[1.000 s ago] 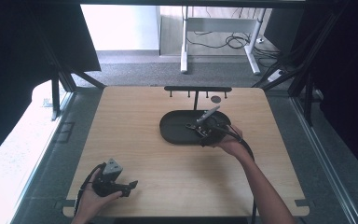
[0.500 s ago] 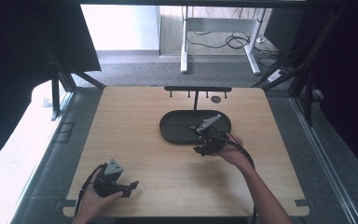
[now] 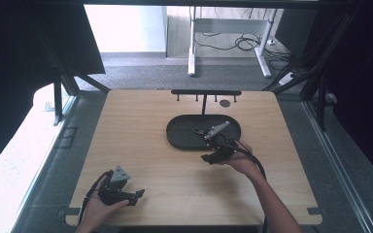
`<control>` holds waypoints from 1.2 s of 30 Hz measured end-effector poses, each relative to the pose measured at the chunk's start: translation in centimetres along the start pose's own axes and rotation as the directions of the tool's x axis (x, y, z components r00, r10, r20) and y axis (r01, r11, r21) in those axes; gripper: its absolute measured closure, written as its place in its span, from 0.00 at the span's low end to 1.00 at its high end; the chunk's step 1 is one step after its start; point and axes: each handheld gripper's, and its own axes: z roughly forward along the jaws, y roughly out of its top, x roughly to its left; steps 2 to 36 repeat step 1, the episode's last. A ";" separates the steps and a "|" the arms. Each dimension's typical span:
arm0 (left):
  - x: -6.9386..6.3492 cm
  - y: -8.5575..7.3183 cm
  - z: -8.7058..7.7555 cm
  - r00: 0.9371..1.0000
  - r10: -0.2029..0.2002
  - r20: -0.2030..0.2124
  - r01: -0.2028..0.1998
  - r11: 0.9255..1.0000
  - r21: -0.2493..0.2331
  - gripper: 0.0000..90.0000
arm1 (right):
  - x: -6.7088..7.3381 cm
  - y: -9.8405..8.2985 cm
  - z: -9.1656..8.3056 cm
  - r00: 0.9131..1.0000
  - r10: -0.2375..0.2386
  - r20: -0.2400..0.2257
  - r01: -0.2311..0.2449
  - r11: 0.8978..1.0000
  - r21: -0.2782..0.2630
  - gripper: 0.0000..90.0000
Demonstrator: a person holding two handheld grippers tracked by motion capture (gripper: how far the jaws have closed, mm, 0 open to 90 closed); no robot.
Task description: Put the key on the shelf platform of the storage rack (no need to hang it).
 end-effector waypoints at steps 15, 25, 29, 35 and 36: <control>0.0 0.0 0.0 1.000 -0.001 0.000 0.001 1.000 0.001 0.22 | 0.1 0.0 0.0 1.000 0.002 -0.001 -0.002 1.000 0.001 0.48; 0.0 0.0 0.0 1.000 -0.001 0.000 0.001 1.000 0.001 0.22 | 0.1 0.0 0.0 1.000 0.002 -0.001 -0.002 1.000 0.001 0.48; 0.0 0.0 0.0 1.000 -0.001 0.000 0.001 1.000 0.001 0.22 | 0.1 0.0 0.0 1.000 0.002 -0.001 -0.002 1.000 0.001 0.48; 0.0 0.0 0.0 1.000 -0.001 0.000 0.001 1.000 0.001 0.22 | 0.1 0.0 0.0 1.000 0.002 -0.001 -0.002 1.000 0.001 0.48; 0.0 0.0 0.0 1.000 -0.001 0.000 0.001 1.000 0.001 0.22 | 0.1 0.0 0.0 1.000 0.002 -0.001 -0.002 1.000 0.001 0.48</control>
